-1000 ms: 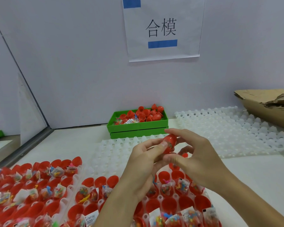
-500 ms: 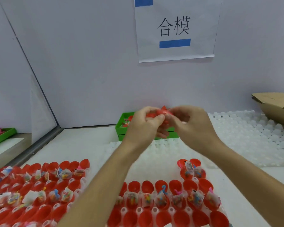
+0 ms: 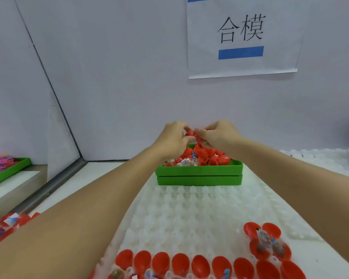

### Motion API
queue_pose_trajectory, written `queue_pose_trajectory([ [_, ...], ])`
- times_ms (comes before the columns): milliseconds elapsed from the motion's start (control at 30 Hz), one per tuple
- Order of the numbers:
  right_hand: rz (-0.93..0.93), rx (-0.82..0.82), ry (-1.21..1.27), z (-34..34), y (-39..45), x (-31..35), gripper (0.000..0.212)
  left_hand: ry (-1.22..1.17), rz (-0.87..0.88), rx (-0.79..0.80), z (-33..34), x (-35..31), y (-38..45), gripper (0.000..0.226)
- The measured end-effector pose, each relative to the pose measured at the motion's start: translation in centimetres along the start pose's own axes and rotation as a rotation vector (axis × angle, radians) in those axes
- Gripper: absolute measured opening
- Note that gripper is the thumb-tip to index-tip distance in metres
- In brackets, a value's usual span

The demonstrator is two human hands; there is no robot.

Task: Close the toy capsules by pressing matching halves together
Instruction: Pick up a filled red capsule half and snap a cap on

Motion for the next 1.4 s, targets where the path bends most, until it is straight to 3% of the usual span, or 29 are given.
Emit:
queue_pose_trajectory([
  [67, -0.042, -0.051, -0.258, -0.4, 0.5, 0.8, 0.046, 0.175, -0.022, 0.100, 0.9, 0.5, 0.7, 0.028],
  [167, -0.097, -0.094, -0.458, -0.4, 1.1, 2.3, 0.043, 0.437, -0.003, 0.181, 1.6, -0.1, 1.4, 0.046],
  [300, -0.108, -0.137, -0.568, -0.9, 1.6, 2.9, 0.044, 0.505, 0.042, 0.140, 1.5, -1.2, 2.1, 0.033],
  [400, -0.068, -0.085, -0.462, -1.4, 1.6, 1.6, 0.038, 0.240, 0.002, 0.069, 0.9, -0.6, 2.0, 0.026],
  [533, 0.008, 0.119, 0.118, -0.4, -0.1, -0.9, 0.012, -0.317, -0.112, -0.021, 0.8, 0.5, 0.1, 0.028],
  [633, -0.013, 0.148, 0.365, -0.8, -2.0, -1.7, 0.018, -0.566, -0.091, -0.034, 1.5, -0.5, -1.7, 0.032],
  [733, -0.054, 0.088, 0.394, -2.4, -4.5, -2.0, 0.015, -0.739, -0.072, -0.055, 2.0, -2.0, -3.7, 0.022],
  [867, -0.082, 0.106, 0.481, -3.3, -7.6, -2.6, 0.017, -0.753, -0.106, -0.091, 2.6, -2.7, -6.0, 0.015],
  [1000, -0.061, 0.004, 0.290, -5.6, -10.5, -5.3, 0.020, -0.686, -0.352, -0.115, 3.5, 0.5, -7.6, 0.021],
  [1133, -0.023, -0.051, 0.199, -7.2, -13.6, -8.5, 0.021, -0.871, -0.474, -0.268, 0.8, 2.9, -5.7, 0.034],
  [1267, -0.010, -0.081, 0.080, -8.4, -15.3, -10.6, 0.025, -0.523, -0.502, -0.146, -0.7, 3.7, -4.4, 0.079],
  [1333, -0.010, -0.109, 0.055, -8.9, -15.9, -11.2, 0.030, -0.341, -0.454, -0.087, -0.7, 3.7, -5.2, 0.080],
  [1400, -0.023, -0.153, 0.054, -9.1, -16.7, -11.6, 0.033, -0.178, -0.389, -0.062, -0.7, 3.4, -6.4, 0.066],
])
Point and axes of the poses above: each hand's wrist, its own y-axis towards the middle knuckle, its own z-axis out of the palm, x = y × z, the point moved 10 cm from there along y, towards the middle knuckle, and after that the axes turned 8 degrees about -y, right-handed, at the moved point
